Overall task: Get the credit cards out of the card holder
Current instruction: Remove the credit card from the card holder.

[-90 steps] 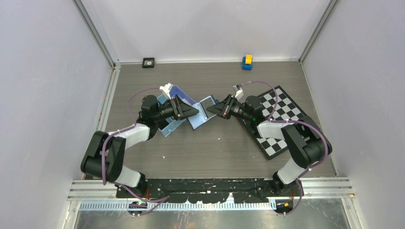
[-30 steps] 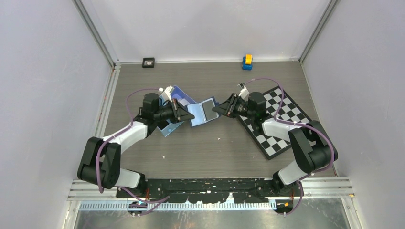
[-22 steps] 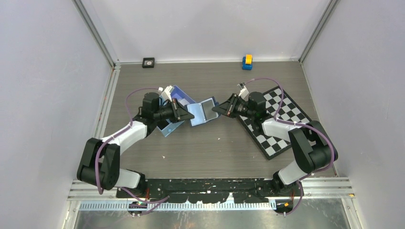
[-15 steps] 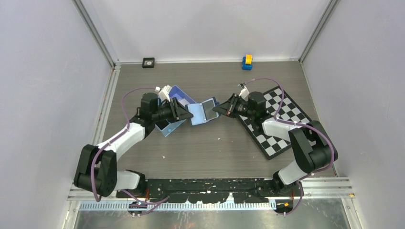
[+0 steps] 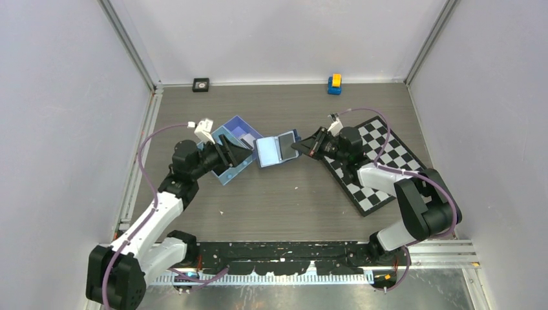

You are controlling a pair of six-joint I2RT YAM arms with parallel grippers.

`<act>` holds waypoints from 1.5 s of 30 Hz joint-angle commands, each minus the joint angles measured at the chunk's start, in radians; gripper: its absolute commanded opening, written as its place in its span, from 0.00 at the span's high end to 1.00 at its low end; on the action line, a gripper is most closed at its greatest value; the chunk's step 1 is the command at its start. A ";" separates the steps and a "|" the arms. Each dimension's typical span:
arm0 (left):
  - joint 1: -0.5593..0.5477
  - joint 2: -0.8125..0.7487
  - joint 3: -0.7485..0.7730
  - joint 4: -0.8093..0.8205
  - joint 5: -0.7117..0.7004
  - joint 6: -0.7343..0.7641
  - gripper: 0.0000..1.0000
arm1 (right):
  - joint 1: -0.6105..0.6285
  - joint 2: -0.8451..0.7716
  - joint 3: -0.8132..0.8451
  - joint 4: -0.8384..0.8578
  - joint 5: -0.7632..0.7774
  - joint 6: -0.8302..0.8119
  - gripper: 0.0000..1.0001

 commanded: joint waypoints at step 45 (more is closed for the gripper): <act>-0.015 0.541 -0.021 0.916 0.428 -0.475 0.67 | 0.090 0.095 -0.019 0.530 -0.138 0.224 1.00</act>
